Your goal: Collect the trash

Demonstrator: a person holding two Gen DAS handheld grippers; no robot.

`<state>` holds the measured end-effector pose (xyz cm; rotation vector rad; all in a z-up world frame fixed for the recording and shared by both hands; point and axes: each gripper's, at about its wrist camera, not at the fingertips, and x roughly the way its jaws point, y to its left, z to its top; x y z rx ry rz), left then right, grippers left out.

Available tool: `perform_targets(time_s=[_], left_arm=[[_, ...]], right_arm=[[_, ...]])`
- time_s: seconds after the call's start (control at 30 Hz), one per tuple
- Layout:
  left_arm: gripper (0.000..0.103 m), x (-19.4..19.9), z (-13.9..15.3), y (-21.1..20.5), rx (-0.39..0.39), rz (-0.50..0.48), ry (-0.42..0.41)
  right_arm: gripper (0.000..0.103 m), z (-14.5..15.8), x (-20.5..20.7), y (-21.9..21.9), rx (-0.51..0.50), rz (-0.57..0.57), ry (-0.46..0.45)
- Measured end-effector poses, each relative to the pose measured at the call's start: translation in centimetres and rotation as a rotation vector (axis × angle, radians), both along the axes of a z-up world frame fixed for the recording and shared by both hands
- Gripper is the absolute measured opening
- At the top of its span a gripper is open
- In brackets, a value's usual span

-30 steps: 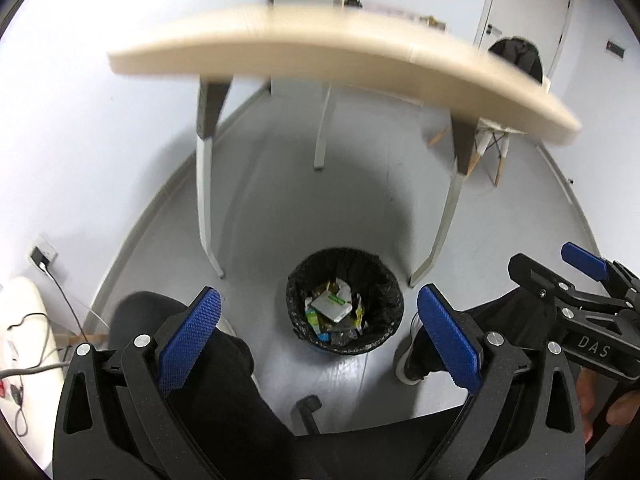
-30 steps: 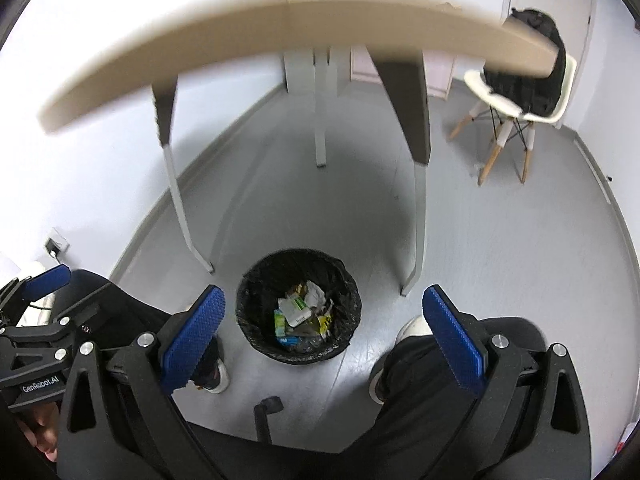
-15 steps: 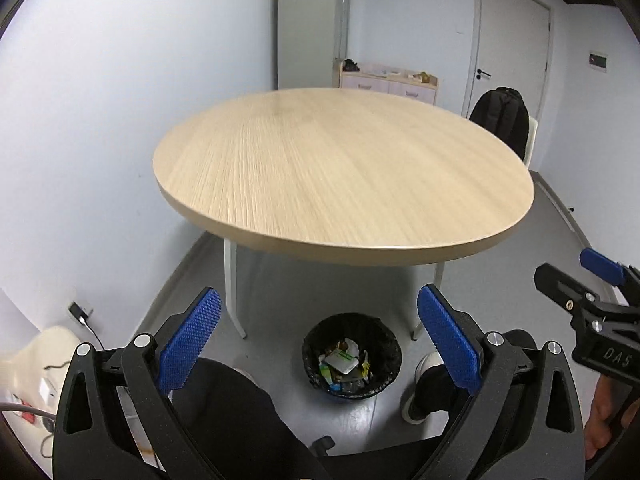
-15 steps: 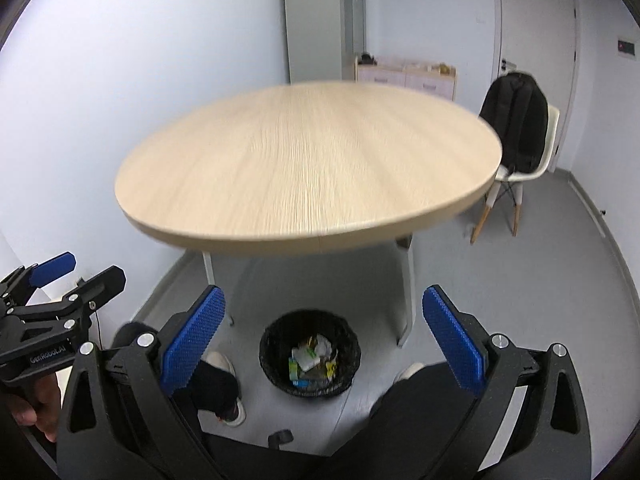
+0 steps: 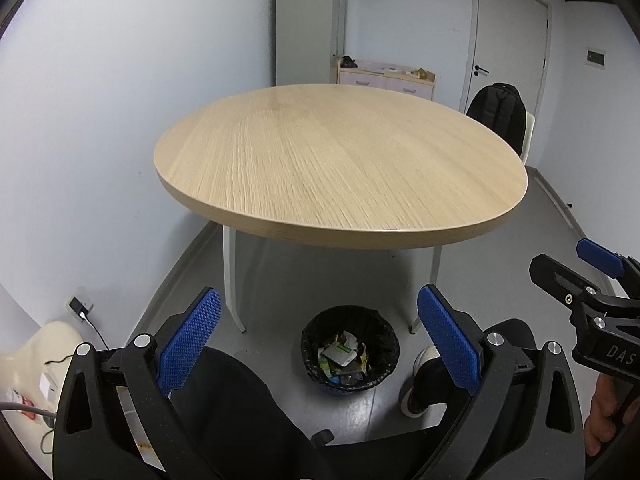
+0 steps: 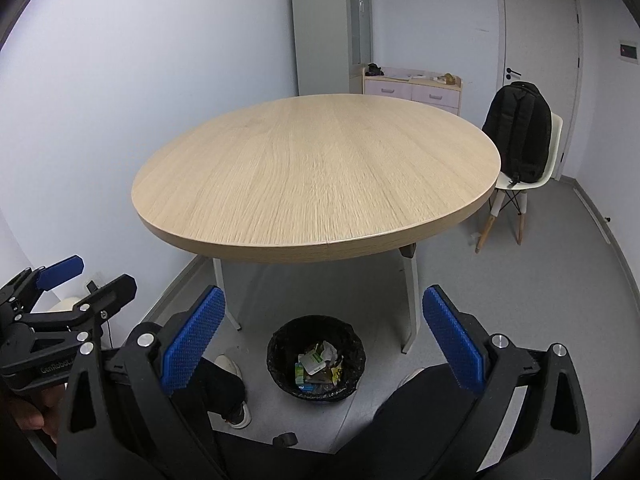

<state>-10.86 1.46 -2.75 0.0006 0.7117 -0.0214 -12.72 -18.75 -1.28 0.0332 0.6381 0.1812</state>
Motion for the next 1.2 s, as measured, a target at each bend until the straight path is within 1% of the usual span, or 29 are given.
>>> perform_targets(time_s=[0.33,0.93,1.2], left_arm=[[0.097,-0.2,-0.1,0.4,-0.011,0.003,0.001],[0.097,-0.5,0.1,0.3,-0.022,0.008,0.000],[0.097,-0.4,0.1,0.3,-0.017,0.026,0.009]], right_arm=[[0.095,-0.3,-0.1,1.1,-0.023,0.008,0.004],[0.095,-0.8,-0.1,1.2,-0.010,0.009,0.016],[0.095,-0.9,-0.1,1.2,-0.008,0.008,0.016]])
